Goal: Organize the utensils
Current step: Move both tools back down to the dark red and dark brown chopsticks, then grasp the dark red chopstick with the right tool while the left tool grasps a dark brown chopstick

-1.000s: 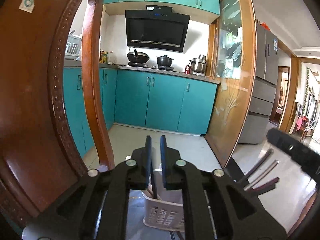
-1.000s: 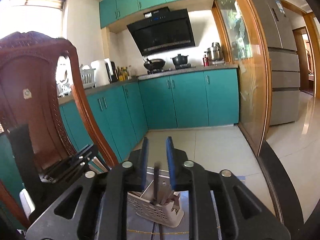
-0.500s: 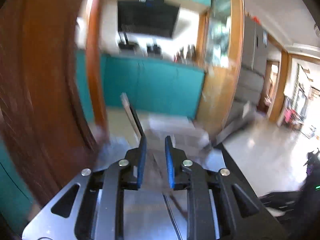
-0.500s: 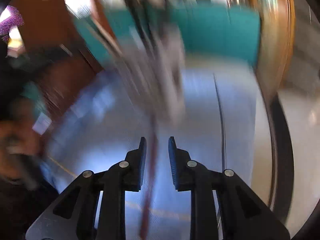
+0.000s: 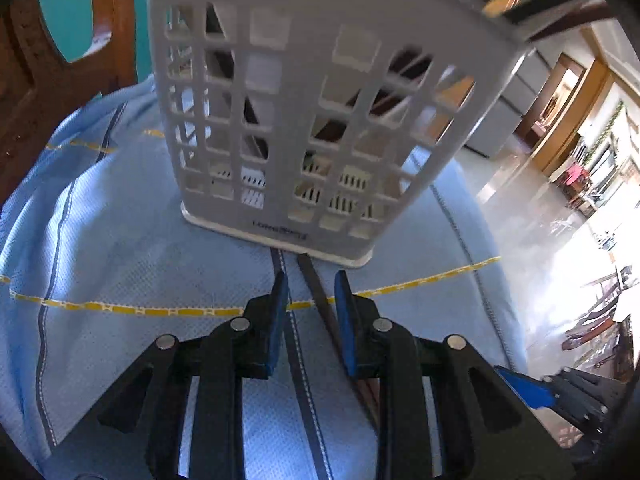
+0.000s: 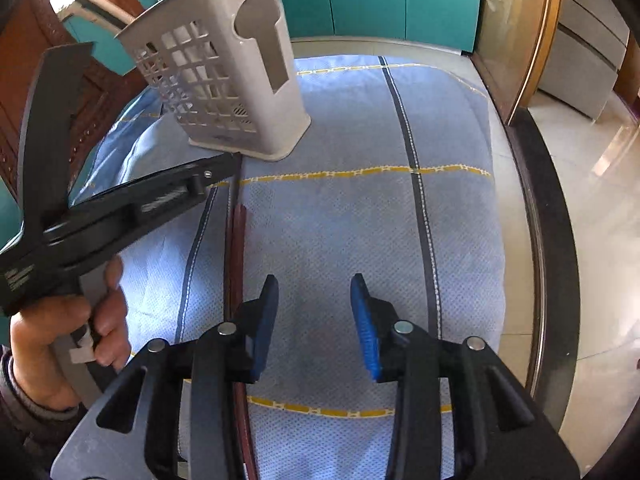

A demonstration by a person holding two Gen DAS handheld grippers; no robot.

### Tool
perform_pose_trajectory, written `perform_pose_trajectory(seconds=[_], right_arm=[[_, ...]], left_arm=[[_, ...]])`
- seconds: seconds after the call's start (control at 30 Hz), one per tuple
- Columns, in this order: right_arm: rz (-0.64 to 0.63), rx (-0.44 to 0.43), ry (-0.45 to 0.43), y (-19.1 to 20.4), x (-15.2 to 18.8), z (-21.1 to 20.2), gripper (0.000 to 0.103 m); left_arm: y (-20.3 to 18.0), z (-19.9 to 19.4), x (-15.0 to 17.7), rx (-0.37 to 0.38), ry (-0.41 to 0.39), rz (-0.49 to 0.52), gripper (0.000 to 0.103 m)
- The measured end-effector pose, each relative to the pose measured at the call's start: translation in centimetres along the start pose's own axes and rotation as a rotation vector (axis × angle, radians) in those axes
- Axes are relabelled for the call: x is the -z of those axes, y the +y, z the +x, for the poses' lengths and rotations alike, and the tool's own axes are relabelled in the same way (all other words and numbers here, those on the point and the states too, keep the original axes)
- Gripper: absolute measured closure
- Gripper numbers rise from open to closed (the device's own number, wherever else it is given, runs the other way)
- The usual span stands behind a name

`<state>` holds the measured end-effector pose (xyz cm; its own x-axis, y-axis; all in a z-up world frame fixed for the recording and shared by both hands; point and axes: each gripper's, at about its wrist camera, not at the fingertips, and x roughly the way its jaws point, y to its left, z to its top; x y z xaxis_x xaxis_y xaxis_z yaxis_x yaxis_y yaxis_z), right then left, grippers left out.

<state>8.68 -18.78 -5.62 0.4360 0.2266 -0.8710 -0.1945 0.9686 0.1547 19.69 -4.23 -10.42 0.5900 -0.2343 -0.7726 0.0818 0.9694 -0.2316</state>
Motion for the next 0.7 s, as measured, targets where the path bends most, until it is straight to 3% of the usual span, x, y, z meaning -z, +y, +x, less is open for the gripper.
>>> perform_pose_trajectory(seconds=[0.47, 0.7], right_arm=[[-0.001, 0.05, 0.015, -0.1, 0.2, 0.3, 0.06], [-0.018, -0.002, -0.001, 0.9, 0.0, 0.1, 0.06]], left_arm=[[-0.1, -0.6, 1.7, -0.083, 0.063, 0.126, 0.074], [1.9, -2.7, 3.0, -0.086, 0.116, 0.14, 0.075]])
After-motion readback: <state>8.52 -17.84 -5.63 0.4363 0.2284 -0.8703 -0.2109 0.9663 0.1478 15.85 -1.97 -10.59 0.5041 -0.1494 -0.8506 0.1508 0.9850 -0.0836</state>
